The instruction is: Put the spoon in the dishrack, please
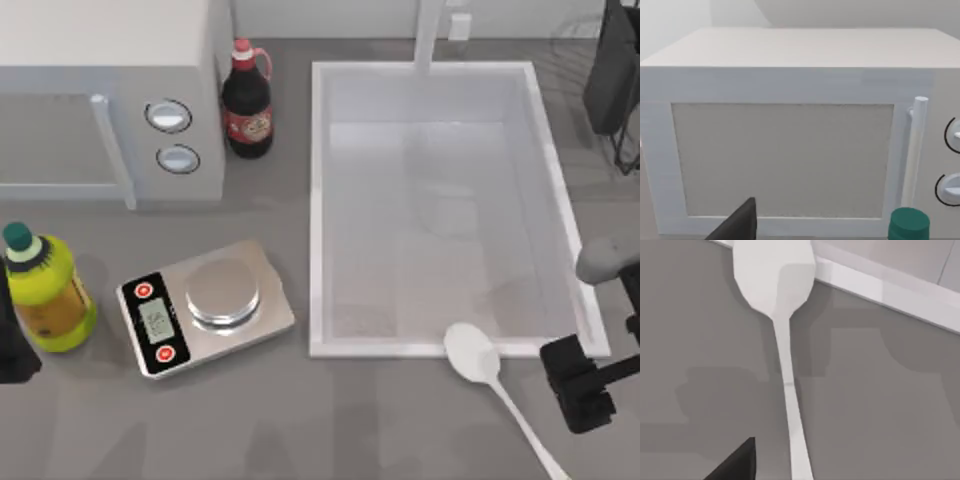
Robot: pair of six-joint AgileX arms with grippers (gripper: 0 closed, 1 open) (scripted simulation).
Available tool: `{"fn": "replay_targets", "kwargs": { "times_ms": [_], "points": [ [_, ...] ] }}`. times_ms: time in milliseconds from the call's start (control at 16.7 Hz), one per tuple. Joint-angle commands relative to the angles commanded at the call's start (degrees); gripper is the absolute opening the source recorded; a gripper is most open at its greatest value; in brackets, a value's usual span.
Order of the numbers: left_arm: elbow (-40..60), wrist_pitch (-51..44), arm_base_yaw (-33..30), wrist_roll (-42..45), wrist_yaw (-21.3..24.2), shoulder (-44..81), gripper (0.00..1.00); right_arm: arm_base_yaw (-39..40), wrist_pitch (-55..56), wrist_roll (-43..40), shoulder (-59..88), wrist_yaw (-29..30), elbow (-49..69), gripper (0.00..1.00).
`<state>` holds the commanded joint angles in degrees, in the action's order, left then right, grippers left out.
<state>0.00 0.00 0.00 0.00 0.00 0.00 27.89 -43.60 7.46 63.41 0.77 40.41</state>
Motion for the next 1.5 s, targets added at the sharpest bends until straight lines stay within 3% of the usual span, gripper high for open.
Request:
{"fn": "replay_targets", "kwargs": {
  "times_ms": [360, 840, 1500],
  "points": [
    [0.0, 0.0, 0.0, 0.0, 0.0, 0.0, 1.00, 8.6, -13.1, 2.0, 18.5, 0.8, 12.7, 1.00],
    [0.0, 0.0, 0.0, 0.0, 0.0, 0.0, 1.00, 9.5, -14.6, 2.2, 20.9, 0.9, 14.1, 1.00],
    [0.0, 0.0, 0.0, 0.0, 0.0, 0.0, 1.00, 9.2, 10.1, 1.9, 33.1, 1.0, 1.7, 1.00]
  ]
}}
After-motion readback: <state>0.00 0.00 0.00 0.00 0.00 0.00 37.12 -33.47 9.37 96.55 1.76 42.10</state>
